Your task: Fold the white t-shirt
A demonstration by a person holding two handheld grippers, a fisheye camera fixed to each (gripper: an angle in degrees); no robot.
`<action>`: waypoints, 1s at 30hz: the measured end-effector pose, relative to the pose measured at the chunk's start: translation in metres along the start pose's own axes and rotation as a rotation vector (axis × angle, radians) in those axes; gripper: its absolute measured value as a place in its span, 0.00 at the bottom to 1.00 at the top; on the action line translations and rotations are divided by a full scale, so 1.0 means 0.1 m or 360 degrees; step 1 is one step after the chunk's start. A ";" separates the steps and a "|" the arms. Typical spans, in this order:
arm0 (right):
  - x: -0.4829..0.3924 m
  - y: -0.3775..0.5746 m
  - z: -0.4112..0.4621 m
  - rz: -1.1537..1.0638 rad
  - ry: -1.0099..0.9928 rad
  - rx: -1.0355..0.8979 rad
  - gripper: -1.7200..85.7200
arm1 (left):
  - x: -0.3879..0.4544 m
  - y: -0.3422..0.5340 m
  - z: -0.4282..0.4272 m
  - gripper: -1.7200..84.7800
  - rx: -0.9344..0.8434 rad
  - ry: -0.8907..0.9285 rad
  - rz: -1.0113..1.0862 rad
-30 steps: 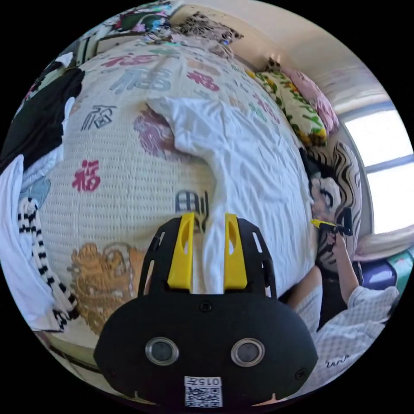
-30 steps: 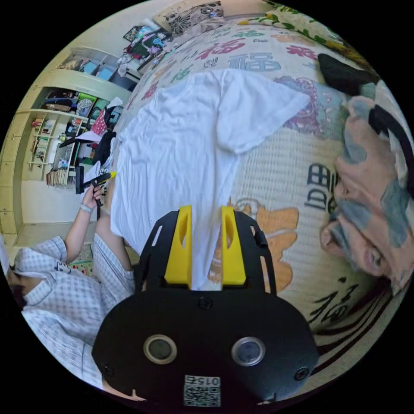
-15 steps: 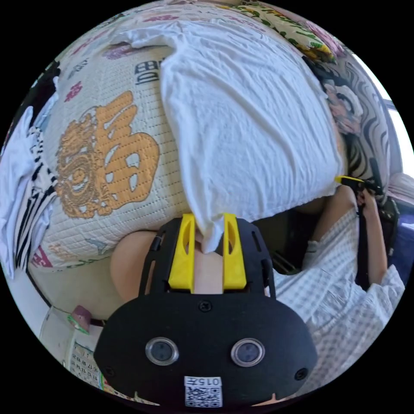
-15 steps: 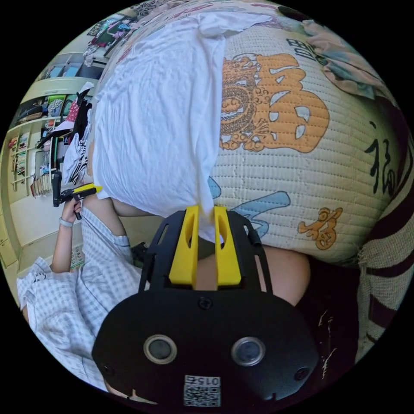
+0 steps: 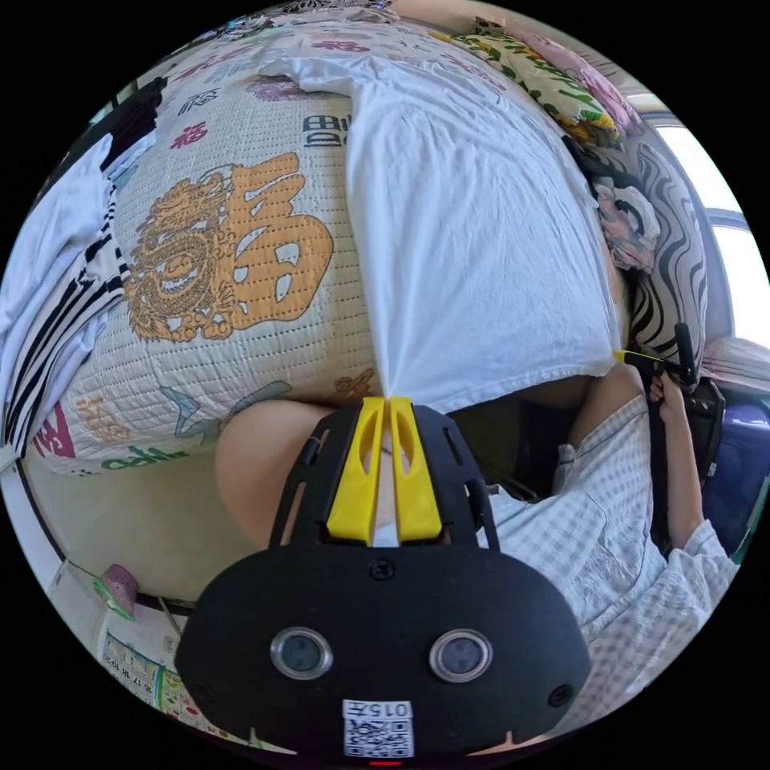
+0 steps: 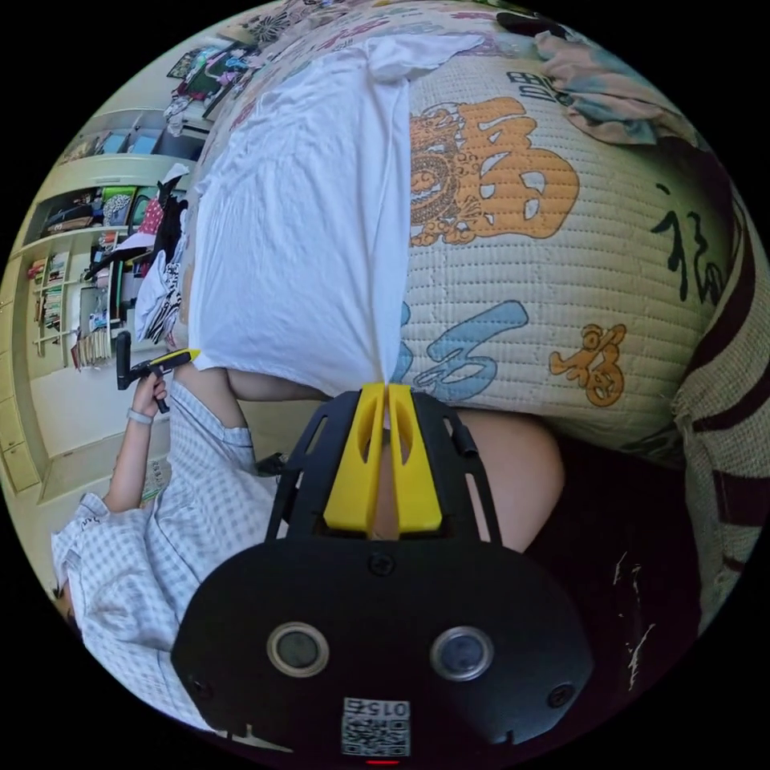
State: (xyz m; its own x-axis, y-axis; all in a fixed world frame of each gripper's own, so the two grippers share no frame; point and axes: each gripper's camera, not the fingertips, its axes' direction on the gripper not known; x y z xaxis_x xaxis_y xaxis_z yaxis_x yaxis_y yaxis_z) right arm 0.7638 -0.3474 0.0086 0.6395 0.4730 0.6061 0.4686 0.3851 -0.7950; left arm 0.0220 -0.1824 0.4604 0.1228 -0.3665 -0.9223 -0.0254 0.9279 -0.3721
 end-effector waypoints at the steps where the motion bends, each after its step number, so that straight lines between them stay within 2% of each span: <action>1: 0.00 0.02 0.04 0.0014 0.0010 -0.0013 0.02 | 0.07 -0.01 0.12 0.02 -0.0040 -0.0045 -0.0005; 5: -0.05 0.21 0.24 0.0052 0.0015 -0.0001 0.02 | 0.28 0.07 0.50 0.02 -0.0133 -0.0186 -0.0038; 10: -0.33 0.60 0.22 -0.0037 0.0113 0.0309 0.02 | 0.56 0.32 0.58 0.02 -0.0114 -0.0266 -0.0045; 14: -0.73 0.97 0.23 -0.0114 0.0321 0.0597 0.01 | 0.85 0.76 0.45 0.02 0.0222 -0.0288 -0.0111; 18: -1.11 1.26 0.31 -0.0116 0.0535 0.0801 0.01 | 1.16 1.08 0.61 0.02 0.0438 -0.0269 -0.0135; 21: -1.27 1.44 0.38 -0.0045 0.0729 0.0873 0.01 | 1.56 1.19 0.82 0.02 0.0500 -0.0384 -0.0036; 25: -1.28 1.61 0.46 -0.0047 0.0783 0.0806 0.01 | 2.09 1.10 1.23 0.02 0.0440 -0.0407 0.0160; 27: -1.27 1.73 0.49 -0.0049 0.0701 0.0825 0.01 | 2.44 1.03 1.39 0.02 0.0442 -0.0538 0.0319; 30: -1.36 1.88 0.53 -0.0061 0.0703 0.0957 0.01 | 3.17 0.93 1.69 0.02 0.0487 -0.0933 0.0655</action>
State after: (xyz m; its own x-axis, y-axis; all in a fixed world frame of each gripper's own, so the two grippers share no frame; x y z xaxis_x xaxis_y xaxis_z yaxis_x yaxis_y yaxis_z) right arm 0.7324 -0.2971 -0.2216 0.8742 0.1372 0.4658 0.1620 0.8219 -0.5461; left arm 0.2260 -0.2007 0.1508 0.6694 0.0292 -0.7423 0.0816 0.9903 0.1125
